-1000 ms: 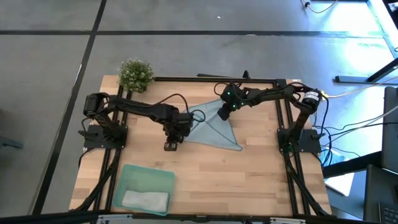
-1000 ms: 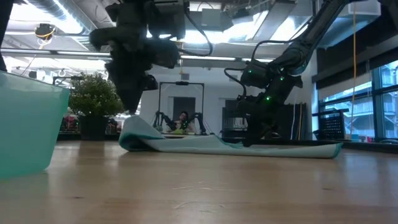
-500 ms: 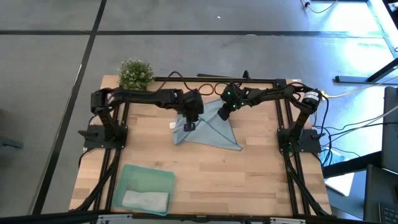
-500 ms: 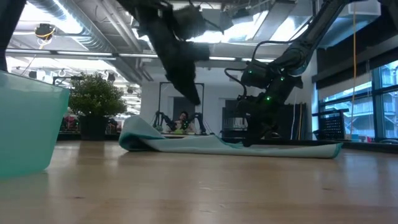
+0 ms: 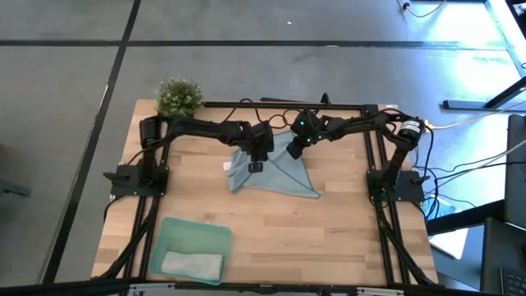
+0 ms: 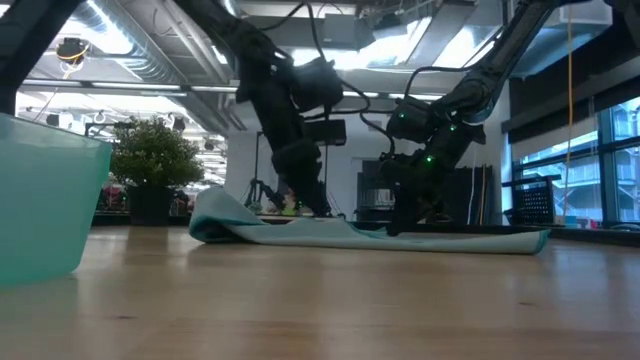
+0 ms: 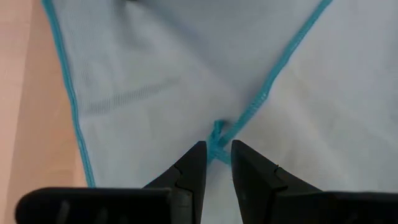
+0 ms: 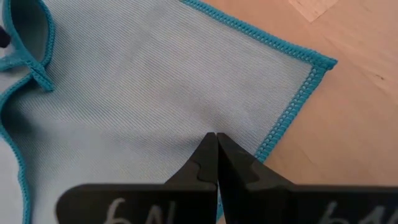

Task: Roll microfiber towels into tight, uniform cylinder then place into a basket
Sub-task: Roll the blue microfiber cloth

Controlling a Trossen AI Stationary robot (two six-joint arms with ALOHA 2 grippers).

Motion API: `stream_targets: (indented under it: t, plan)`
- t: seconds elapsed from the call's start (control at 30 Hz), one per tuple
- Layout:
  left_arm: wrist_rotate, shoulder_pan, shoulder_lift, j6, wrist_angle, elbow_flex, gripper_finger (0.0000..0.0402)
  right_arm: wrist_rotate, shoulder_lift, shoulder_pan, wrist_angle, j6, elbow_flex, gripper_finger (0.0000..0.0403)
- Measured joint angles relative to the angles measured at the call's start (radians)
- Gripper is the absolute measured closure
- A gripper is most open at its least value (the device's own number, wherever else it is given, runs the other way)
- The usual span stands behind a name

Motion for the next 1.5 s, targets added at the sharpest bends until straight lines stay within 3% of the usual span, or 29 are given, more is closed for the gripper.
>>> stream_targets:
  t: [0.63, 0.8, 1.5]
  plan:
    - [-0.013, 0.002, 0.047, 0.006, 0.043, 0.002, 0.0333, -0.004, 0.0, 0.0, 0.002, 0.001, 0.0, 0.0402]
    - [-0.076, 0.002, 0.054, 0.006, 0.034, 0.0, 0.0333, -0.004, 0.0, 0.0, 0.004, 0.003, 0.0, 0.0402]
    - [-0.023, 0.003, 0.053, 0.053, 0.005, 0.0, 0.0334, -0.004, 0.0, 0.0, 0.009, 0.001, 0.0, 0.0402]
